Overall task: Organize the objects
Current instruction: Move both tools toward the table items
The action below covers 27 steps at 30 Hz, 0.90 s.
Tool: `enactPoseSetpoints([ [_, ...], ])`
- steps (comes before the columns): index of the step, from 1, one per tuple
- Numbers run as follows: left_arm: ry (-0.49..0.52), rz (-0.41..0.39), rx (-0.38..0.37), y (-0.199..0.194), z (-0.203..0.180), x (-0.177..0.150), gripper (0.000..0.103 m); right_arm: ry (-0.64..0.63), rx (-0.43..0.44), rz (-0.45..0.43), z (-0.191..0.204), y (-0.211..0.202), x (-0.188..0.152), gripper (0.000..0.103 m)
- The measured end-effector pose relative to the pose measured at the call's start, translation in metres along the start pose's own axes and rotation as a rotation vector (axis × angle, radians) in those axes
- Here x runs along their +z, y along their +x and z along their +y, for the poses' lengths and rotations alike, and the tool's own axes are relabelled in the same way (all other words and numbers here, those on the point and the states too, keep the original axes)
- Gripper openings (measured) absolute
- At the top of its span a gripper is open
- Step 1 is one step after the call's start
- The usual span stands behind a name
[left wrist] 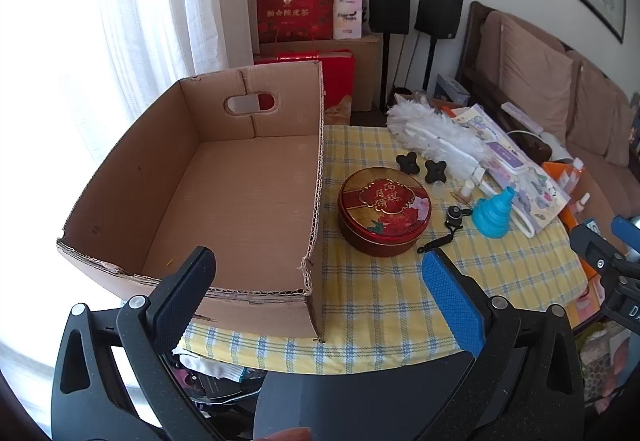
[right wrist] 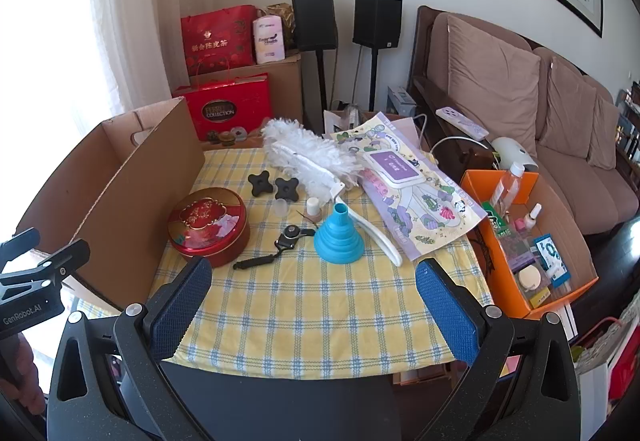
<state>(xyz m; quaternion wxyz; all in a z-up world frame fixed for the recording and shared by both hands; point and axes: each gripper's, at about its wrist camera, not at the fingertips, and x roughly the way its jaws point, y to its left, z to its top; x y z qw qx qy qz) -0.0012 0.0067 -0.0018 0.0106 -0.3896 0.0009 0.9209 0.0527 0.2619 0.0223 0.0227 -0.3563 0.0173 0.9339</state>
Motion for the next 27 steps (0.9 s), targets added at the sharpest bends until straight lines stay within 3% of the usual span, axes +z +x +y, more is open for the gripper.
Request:
enactPoseSetpoints([
  [27, -0.006, 0.008, -0.016, 0.0006, -0.003, -0.0036, 0.103, -0.005, 0.003, 0.004, 0.0024, 0.0036, -0.0027, 0.103],
])
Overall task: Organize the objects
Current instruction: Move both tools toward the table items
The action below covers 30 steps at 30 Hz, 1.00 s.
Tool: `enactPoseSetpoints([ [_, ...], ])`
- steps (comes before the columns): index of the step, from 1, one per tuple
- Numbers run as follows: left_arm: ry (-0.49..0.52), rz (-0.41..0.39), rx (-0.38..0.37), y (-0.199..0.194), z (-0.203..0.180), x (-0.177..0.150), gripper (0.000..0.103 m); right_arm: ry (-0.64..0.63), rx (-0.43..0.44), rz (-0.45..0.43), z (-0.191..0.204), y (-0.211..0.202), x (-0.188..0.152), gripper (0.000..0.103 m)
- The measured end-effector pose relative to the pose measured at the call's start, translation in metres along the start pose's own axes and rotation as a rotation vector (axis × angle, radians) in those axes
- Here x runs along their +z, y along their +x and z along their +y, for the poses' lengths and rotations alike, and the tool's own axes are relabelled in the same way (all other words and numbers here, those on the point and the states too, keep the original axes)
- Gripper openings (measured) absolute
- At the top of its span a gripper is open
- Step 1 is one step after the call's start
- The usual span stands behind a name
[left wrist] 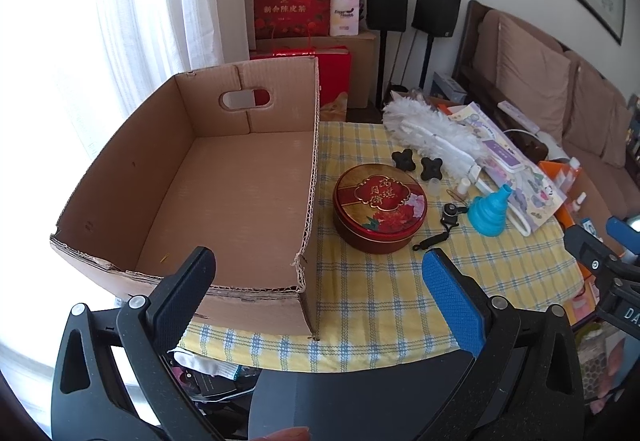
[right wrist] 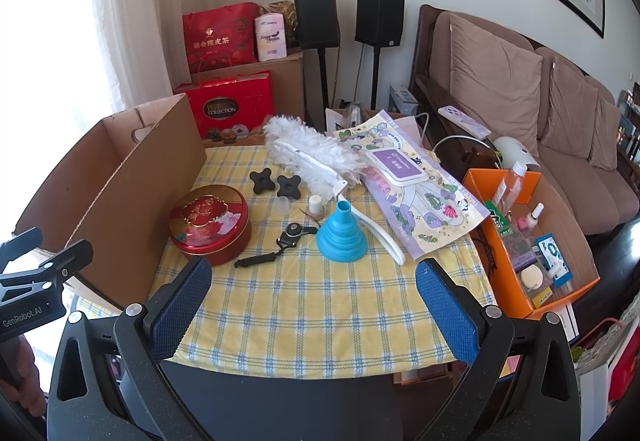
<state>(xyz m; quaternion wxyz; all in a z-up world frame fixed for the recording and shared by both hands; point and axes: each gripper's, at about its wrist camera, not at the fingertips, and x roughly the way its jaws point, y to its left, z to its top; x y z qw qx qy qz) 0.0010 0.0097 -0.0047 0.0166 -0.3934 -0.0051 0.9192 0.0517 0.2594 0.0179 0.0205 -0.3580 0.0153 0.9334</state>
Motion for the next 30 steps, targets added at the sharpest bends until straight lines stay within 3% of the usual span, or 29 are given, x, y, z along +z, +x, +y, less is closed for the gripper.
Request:
enactPoseSetpoints([
  [20, 0.018, 0.005, -0.011, 0.008, -0.001, 0.0, 0.103, 0.002, 0.008, 0.004, -0.001, 0.003, -0.002, 0.103],
  [30, 0.047, -0.024, -0.144, 0.015, -0.017, 0.005, 0.103, 0.004, -0.028, 0.011, -0.025, 0.018, -0.004, 0.103],
])
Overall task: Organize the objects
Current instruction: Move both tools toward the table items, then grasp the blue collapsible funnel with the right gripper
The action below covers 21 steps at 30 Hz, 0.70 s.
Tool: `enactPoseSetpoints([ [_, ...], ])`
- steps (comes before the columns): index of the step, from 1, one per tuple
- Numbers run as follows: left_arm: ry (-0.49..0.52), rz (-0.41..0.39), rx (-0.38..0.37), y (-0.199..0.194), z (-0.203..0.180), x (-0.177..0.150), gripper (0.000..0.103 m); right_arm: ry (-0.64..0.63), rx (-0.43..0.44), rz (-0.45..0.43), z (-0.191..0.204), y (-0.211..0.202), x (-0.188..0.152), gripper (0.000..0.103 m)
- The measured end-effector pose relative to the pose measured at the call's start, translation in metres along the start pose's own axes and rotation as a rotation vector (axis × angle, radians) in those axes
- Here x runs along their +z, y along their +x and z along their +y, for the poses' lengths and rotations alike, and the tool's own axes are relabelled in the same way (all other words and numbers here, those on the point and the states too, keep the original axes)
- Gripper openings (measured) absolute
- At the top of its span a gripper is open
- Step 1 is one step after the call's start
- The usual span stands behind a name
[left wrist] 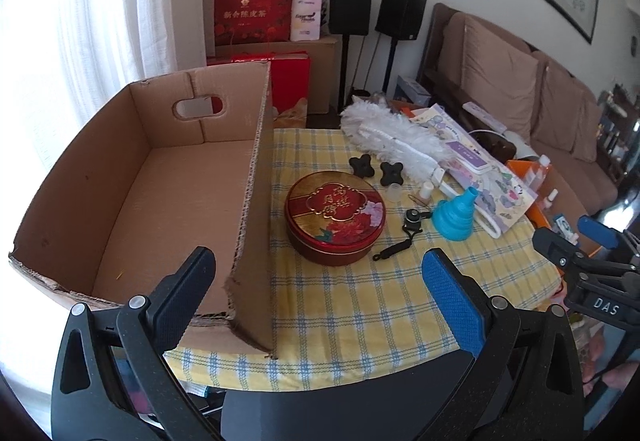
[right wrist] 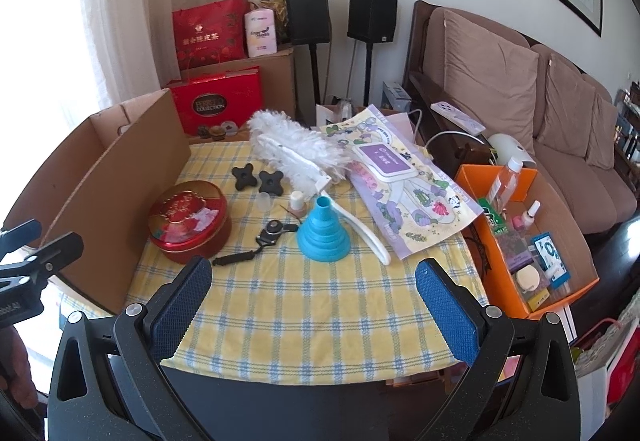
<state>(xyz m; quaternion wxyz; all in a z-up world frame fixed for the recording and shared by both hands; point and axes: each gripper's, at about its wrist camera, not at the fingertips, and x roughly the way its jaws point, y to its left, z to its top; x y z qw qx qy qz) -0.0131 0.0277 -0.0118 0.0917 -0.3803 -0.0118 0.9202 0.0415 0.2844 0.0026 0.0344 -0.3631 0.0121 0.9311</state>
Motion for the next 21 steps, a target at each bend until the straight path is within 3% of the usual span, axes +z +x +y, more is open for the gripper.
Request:
enactPoseSetpoints([
  [6, 0.059, -0.016, 0.059, 0.013, -0.019, 0.004, 0.103, 0.032, -0.028, 0.003, -0.026, 0.017, -0.001, 0.103],
  [14, 0.038, -0.098, 0.136, -0.007, -0.01, 0.01, 0.103, 0.026, -0.029, 0.011, -0.039, 0.039, -0.005, 0.103],
  [17, 0.037, -0.138, 0.102, -0.02, -0.01, 0.018, 0.103, 0.012, -0.019, 0.011, -0.037, 0.046, -0.004, 0.103],
  [21, 0.068, -0.133, 0.008, -0.019, -0.024, 0.029, 0.103, -0.005, 0.011, -0.002, -0.033, 0.054, 0.0, 0.101],
])
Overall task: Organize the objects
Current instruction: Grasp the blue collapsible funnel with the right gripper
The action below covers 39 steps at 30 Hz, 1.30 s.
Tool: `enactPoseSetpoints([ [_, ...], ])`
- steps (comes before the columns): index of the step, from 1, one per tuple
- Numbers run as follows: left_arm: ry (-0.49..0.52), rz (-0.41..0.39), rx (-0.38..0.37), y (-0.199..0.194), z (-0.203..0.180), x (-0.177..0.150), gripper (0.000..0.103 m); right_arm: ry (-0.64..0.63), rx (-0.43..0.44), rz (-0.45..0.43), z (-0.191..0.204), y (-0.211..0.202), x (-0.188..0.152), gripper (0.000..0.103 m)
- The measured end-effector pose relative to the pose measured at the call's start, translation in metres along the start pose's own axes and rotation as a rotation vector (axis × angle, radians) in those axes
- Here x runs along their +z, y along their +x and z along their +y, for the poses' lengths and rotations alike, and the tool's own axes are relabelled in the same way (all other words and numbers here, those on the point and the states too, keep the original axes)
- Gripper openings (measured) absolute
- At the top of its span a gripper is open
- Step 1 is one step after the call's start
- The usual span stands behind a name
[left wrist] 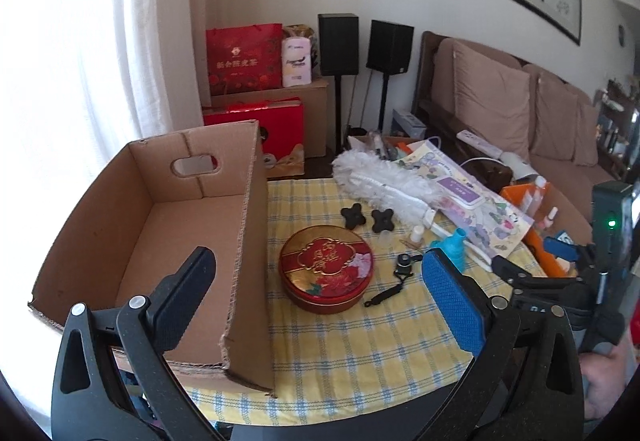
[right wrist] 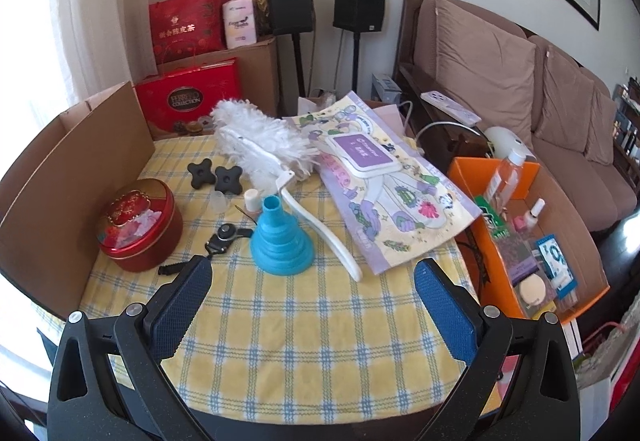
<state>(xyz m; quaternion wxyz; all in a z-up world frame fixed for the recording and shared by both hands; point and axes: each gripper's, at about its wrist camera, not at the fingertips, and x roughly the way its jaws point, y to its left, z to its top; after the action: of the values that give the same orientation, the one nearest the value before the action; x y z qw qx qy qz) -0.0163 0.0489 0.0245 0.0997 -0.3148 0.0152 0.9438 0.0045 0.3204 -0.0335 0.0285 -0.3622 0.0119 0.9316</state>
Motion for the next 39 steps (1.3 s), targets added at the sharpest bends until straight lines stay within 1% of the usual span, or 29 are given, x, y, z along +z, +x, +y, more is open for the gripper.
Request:
enactPoseSetpoints([
  [3, 0.009, 0.009, -0.051, 0.01, -0.014, 0.004, 0.103, -0.015, 0.028, -0.006, 0.002, 0.008, 0.003, 0.101],
  [5, 0.021, 0.036, -0.081, 0.026, -0.024, 0.006, 0.103, -0.022, 0.047, 0.0, 0.003, 0.015, 0.005, 0.097],
  [7, 0.029, 0.059, -0.11, 0.039, -0.032, 0.005, 0.103, -0.025, 0.059, 0.009, 0.002, 0.023, 0.006, 0.095],
  [10, 0.055, 0.101, -0.108, 0.062, -0.045, 0.001, 0.103, -0.023, 0.099, 0.03, -0.002, 0.037, 0.008, 0.092],
  [12, 0.07, 0.11, -0.106, 0.07, -0.05, -0.003, 0.103, -0.019, 0.129, 0.045, -0.005, 0.047, 0.009, 0.088],
  [14, 0.093, 0.119, -0.095, 0.079, -0.055, -0.006, 0.103, -0.019, 0.152, 0.067, -0.007, 0.058, 0.009, 0.081],
  [17, 0.093, 0.134, -0.097, 0.086, -0.054, -0.01, 0.103, -0.032, 0.186, 0.095, -0.007, 0.074, 0.007, 0.065],
  [21, 0.068, 0.164, -0.112, 0.099, -0.048, -0.013, 0.103, -0.074, 0.197, 0.098, -0.002, 0.088, 0.005, 0.064],
  [27, 0.033, 0.197, -0.142, 0.117, -0.043, -0.011, 0.103, -0.082, 0.208, 0.104, -0.003, 0.103, 0.008, 0.064],
  [31, 0.018, 0.211, -0.177, 0.127, -0.041, -0.007, 0.103, -0.107, 0.225, 0.098, 0.001, 0.108, 0.008, 0.063],
  [35, -0.011, 0.225, -0.204, 0.132, -0.037, -0.001, 0.101, -0.125, 0.242, 0.101, 0.007, 0.114, 0.009, 0.056],
  [36, -0.014, 0.225, -0.208, 0.132, -0.037, 0.0, 0.101, -0.129, 0.243, 0.099, 0.008, 0.114, 0.009, 0.054],
  [38, -0.01, 0.223, -0.214, 0.132, -0.036, 0.001, 0.101, -0.142, 0.225, 0.095, 0.01, 0.115, 0.009, 0.042],
  [39, -0.004, 0.221, -0.215, 0.131, -0.036, 0.001, 0.101, -0.141, 0.231, 0.094, 0.01, 0.114, 0.008, 0.042],
])
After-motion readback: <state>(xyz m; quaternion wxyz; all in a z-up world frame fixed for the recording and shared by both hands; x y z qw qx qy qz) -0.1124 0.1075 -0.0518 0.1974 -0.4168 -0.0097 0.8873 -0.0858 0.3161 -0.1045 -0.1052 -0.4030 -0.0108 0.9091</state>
